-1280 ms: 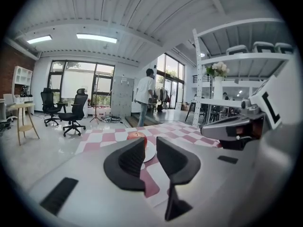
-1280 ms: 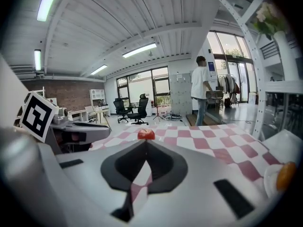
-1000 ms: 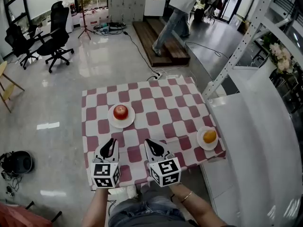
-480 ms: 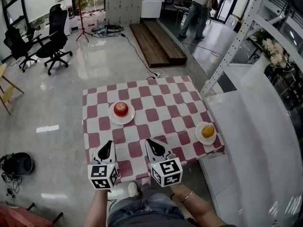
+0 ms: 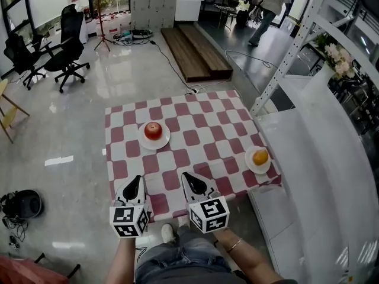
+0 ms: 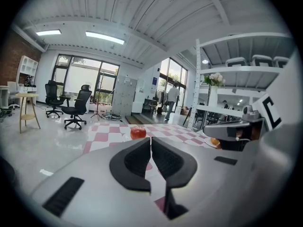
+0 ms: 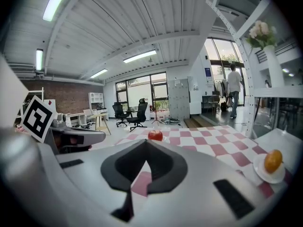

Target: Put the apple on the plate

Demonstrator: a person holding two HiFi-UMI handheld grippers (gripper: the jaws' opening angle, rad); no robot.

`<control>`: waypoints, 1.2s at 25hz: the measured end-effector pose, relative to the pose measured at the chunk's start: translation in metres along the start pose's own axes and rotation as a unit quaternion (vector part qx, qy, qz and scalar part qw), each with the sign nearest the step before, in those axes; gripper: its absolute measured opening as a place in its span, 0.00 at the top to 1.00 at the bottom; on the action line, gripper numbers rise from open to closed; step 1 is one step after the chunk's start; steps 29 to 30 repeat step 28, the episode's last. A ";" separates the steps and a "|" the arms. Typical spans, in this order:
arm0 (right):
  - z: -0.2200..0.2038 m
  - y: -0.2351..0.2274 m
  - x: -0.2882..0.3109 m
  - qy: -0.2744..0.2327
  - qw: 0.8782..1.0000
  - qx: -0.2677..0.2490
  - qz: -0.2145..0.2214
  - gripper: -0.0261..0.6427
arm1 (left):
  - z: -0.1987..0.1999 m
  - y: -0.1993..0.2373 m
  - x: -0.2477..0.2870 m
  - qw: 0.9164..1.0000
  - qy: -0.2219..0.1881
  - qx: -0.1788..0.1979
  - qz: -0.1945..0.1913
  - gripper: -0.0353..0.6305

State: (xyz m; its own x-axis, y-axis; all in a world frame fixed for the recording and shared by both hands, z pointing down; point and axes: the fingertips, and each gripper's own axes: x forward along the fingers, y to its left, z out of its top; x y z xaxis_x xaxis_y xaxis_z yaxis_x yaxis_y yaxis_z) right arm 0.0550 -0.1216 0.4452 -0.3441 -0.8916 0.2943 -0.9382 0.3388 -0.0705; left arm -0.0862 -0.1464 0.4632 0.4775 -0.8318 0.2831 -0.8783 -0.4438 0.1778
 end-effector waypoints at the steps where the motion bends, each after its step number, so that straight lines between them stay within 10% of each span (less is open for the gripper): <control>1: 0.000 0.002 -0.002 -0.001 1.000 -0.001 0.000 0.95 | 0.000 0.000 -0.003 1.000 0.000 0.000 0.000 0.91; 30: 0.003 0.020 -0.013 -0.019 1.000 -0.002 0.001 0.95 | 0.002 -0.003 -0.021 1.000 -0.005 0.010 -0.009 0.91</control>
